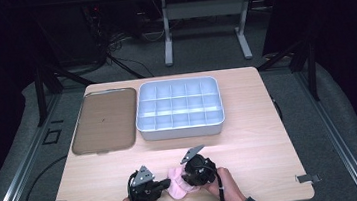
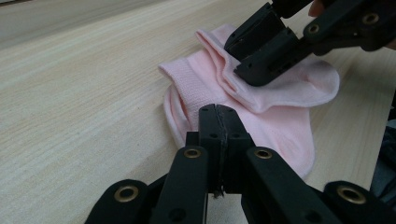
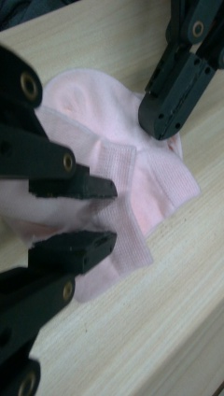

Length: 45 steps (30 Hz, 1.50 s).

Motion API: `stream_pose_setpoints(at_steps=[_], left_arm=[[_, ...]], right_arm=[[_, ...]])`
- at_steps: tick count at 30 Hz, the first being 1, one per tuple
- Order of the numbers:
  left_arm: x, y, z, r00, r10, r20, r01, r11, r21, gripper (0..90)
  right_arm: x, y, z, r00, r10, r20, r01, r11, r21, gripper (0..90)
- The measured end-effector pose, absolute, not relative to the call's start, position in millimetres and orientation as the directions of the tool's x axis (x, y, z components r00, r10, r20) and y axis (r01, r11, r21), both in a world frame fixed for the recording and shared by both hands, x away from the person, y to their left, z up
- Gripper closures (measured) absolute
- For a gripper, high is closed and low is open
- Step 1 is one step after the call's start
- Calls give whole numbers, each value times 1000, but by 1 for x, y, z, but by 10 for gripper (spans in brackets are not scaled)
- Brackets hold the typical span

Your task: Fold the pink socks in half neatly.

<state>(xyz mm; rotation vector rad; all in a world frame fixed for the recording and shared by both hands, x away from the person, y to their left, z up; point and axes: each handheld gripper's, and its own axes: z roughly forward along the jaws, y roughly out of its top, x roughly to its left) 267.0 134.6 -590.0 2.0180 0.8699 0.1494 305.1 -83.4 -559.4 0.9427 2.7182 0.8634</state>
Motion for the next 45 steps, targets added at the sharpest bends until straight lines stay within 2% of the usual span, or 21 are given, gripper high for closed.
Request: stream_pose_setpoints(at_steps=[2,5,13,23,26,30,33,36,42,45], left_arm=[[267,135,-590,745,630,-220,521,-342,782,893],[267,135,-590,745,631,-219,520,-343,782,893],[267,134,-590,742,634,-217,520,-341,783,893],[267,134,-590,742,635,-218,521,-340,783,893],[267,134,-590,744,632,-218,521,-342,782,893],[267,134,-590,743,634,-215,518,-341,785,893],[265,133,-589,736,651,-184,504,-345,792,885],[263,133,-589,733,661,-159,485,-345,803,835],[259,145,-586,693,692,-200,511,-277,813,768],[259,151,-586,690,697,-192,516,-288,807,754]], right_arm=[[305,-84,-561,-793,607,56,525,634,568,841],[302,-84,-561,-796,604,30,507,640,577,881],[299,-94,-547,-789,604,117,529,569,630,888],[299,-96,-534,-824,543,163,484,523,702,887],[301,-91,-537,-836,521,172,479,540,692,886],[306,-81,-553,-845,510,161,485,604,632,884],[307,-78,-564,-841,518,155,496,624,604,881],[309,-78,-566,-835,524,168,507,612,607,882],[306,-76,-566,-835,533,140,498,621,606,883],[306,-76,-566,-831,538,143,503,614,608,883]])
